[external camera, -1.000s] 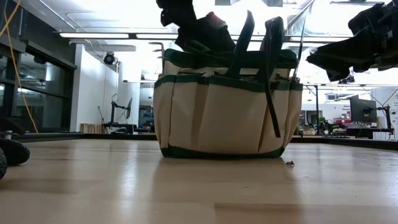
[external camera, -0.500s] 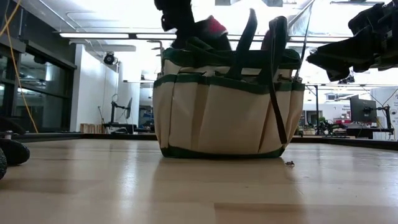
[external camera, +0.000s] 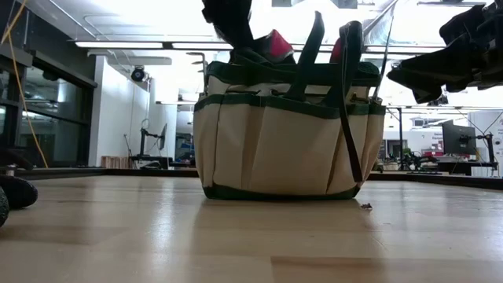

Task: Pick & Place Garden tools in Gardening bag
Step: Put the red glove into the gardening bag

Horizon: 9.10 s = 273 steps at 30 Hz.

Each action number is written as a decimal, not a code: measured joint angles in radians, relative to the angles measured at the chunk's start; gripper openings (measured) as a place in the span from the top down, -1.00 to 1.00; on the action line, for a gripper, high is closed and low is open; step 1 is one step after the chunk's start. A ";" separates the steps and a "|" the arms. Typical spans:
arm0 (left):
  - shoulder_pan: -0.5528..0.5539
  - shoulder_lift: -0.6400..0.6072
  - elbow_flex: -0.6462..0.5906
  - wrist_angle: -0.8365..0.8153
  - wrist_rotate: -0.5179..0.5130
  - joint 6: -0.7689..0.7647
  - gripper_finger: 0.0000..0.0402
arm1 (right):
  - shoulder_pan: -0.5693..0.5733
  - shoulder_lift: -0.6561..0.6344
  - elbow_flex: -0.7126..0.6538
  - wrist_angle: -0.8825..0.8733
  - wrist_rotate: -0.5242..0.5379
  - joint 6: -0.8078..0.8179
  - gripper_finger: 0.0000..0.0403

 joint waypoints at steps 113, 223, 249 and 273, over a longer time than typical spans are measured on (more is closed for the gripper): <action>0.096 -0.046 0.000 0.062 0.200 0.743 1.00 | 0.000 0.000 0.000 0.002 0.000 0.000 0.06; 0.230 -0.020 -0.169 0.171 0.139 0.271 1.00 | 0.000 0.000 0.000 0.038 0.230 0.603 0.06; 0.230 -0.020 -0.168 0.171 0.140 0.234 1.00 | -0.002 0.711 0.362 -0.018 0.209 0.581 0.06; 0.230 -0.020 -0.168 0.172 0.138 0.162 1.00 | 0.000 1.162 0.674 -0.041 -0.003 0.358 0.06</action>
